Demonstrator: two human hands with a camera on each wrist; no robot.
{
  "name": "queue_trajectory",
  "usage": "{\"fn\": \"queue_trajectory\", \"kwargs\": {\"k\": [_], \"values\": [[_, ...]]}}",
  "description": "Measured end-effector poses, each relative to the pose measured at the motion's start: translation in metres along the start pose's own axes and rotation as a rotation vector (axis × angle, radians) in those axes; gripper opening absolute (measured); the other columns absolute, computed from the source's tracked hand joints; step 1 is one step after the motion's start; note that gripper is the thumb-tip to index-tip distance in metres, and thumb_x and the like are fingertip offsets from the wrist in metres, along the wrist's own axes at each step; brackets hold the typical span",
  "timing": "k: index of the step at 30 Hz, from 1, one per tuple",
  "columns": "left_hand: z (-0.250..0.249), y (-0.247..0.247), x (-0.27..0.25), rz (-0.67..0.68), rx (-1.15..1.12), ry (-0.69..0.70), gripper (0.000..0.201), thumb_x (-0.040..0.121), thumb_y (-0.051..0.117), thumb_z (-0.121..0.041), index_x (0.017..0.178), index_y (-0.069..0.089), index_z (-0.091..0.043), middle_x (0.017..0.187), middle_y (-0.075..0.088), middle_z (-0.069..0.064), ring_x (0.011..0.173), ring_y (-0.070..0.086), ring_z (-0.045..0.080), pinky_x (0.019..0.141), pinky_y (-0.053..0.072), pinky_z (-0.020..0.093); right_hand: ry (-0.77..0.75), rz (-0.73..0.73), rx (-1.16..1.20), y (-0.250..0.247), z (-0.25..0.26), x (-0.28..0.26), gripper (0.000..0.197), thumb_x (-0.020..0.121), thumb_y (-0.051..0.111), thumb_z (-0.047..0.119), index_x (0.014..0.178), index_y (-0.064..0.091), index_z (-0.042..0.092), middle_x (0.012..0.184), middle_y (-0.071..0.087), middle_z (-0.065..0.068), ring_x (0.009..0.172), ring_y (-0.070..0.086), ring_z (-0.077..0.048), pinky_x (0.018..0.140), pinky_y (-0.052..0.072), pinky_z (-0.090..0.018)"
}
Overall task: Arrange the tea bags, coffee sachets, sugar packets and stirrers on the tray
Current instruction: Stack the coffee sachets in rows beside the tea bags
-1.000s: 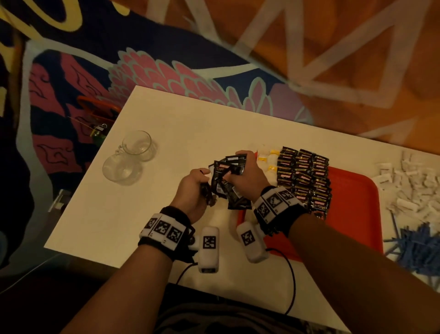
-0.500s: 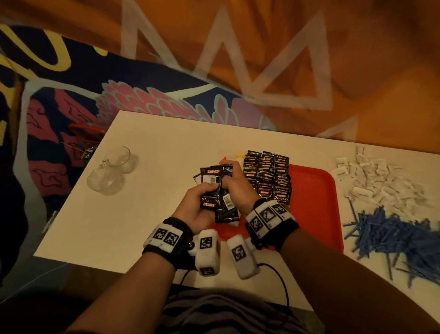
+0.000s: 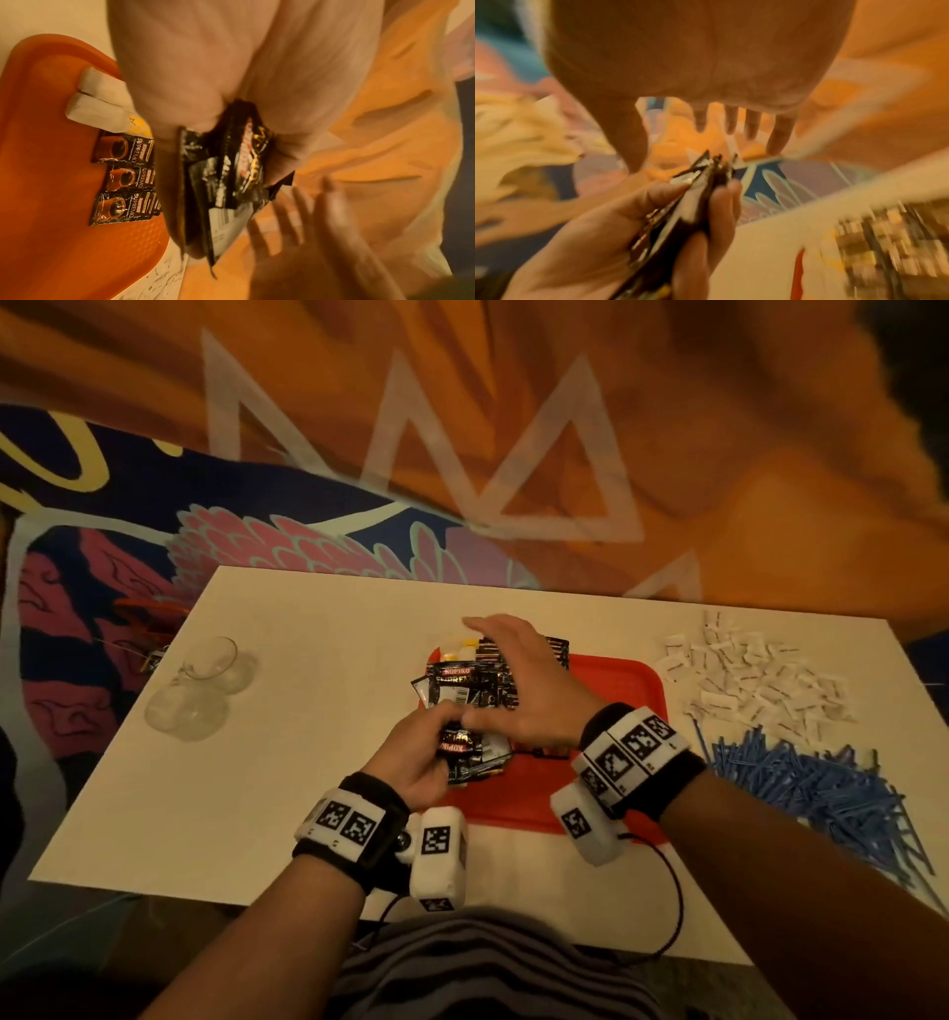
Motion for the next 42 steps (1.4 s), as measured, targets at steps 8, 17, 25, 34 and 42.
{"fn": "queue_trajectory", "kwargs": {"k": [8, 17, 25, 34, 42], "values": [[-0.004, 0.027, -0.006, 0.164, 0.104, 0.015, 0.033, 0.080, 0.063, -0.003, 0.113, 0.063, -0.003, 0.094, 0.071, 0.018, 0.085, 0.072, 0.027, 0.067, 0.060, 0.036, -0.095, 0.198, -0.598, 0.007, 0.013, -0.013, 0.104, 0.054, 0.088, 0.051, 0.140, 0.030, 0.039, 0.156, 0.016, -0.008, 0.140, 0.021, -0.034, 0.111, 0.032, -0.051], [-0.004, 0.020, 0.002, 0.305, -0.177, 0.042, 0.069, 0.060, 0.095, -0.036, 0.120, 0.070, -0.011, 0.127, 0.064, 0.015, 0.119, 0.061, 0.032, 0.101, 0.047, 0.051, -0.224, -0.016, -0.242, -0.003, 0.002, -0.014, 0.082, 0.064, 0.082, 0.045, 0.134, 0.044, 0.028, 0.129, 0.047, -0.003, 0.119, 0.046, -0.022, 0.103, 0.043, -0.041], [0.001, 0.046, 0.003, 0.268, -0.136, -0.015, 0.048, 0.074, 0.081, -0.024, 0.113, 0.062, -0.005, 0.092, 0.072, 0.015, 0.081, 0.074, 0.025, 0.062, 0.060, 0.035, -0.094, 0.167, -0.081, -0.013, -0.005, -0.020, 0.100, 0.058, 0.089, 0.048, 0.140, 0.034, 0.034, 0.158, 0.013, 0.002, 0.147, 0.009, -0.013, 0.117, 0.020, -0.033], [-0.005, 0.044, 0.008, 0.280, -0.180, -0.002, 0.066, 0.085, 0.070, -0.039, 0.141, 0.050, -0.009, 0.120, 0.066, 0.015, 0.111, 0.067, 0.027, 0.089, 0.058, 0.040, -0.143, -0.053, -0.045, -0.022, -0.018, -0.020, 0.089, 0.059, 0.084, 0.052, 0.135, 0.039, 0.046, 0.118, 0.045, 0.009, 0.110, 0.045, -0.006, 0.096, 0.041, -0.022], [-0.001, 0.053, 0.009, 0.235, -0.005, 0.023, 0.055, 0.085, 0.058, -0.046, 0.127, 0.059, -0.010, 0.115, 0.069, 0.013, 0.104, 0.069, 0.023, 0.086, 0.057, 0.037, -0.193, -0.076, -0.030, -0.024, -0.024, -0.026, 0.074, 0.059, 0.085, 0.052, 0.123, 0.052, 0.033, 0.124, 0.049, 0.008, 0.114, 0.046, -0.006, 0.100, 0.040, -0.019]]}}
Point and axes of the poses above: each hand's wrist, its own x-axis towards the middle knuckle, its own y-axis out of the palm, z = x × y, the point moved 3 cm from there along x, towards the middle knuckle
